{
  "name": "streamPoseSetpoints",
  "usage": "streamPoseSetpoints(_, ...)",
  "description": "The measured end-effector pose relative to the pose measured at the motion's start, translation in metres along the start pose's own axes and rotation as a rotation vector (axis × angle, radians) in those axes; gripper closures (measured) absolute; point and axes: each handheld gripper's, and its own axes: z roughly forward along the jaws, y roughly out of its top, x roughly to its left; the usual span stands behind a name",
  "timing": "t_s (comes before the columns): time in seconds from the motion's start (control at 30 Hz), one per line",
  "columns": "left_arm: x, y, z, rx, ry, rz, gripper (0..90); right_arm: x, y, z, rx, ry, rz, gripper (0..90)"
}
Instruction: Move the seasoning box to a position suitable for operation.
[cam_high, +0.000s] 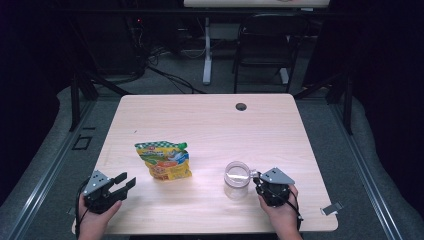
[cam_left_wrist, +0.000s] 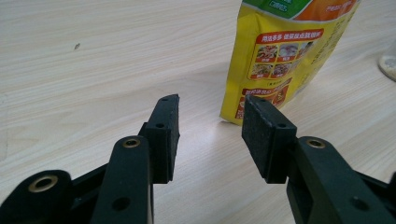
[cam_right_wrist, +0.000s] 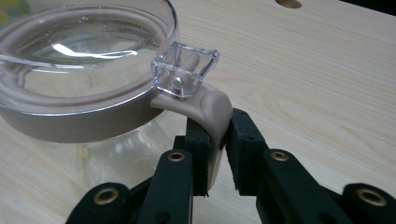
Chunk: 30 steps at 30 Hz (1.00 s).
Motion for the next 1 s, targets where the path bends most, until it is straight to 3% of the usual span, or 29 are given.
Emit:
streamPoseSetpoints(0.2,-0.001,0.000,-0.001,-0.002,0.004,0.002,56.7,0.009,-0.001,-0.001,-0.012,0.030,-0.035,79.8)
streamPoseSetpoints(0.47,0.000,0.000,-0.001,0.000,0.004,0.003,56.7,0.012,-0.002,0.002,-0.029,0.080,-0.059,80.4)
streamPoseSetpoints(0.57,0.000,0.000,-0.001,-0.009,0.006,0.000,56.7,0.010,-0.001,0.004,-0.032,0.091,-0.043,80.5)
streamPoseSetpoints(0.77,0.001,-0.001,0.000,-0.010,0.005,-0.007,56.4,0.004,-0.001,0.009,-0.027,0.100,0.035,79.7)
streamPoseSetpoints(1.0,-0.001,0.001,0.001,-0.014,-0.003,-0.005,55.1,0.003,-0.001,-0.007,-0.034,0.114,0.036,72.3)
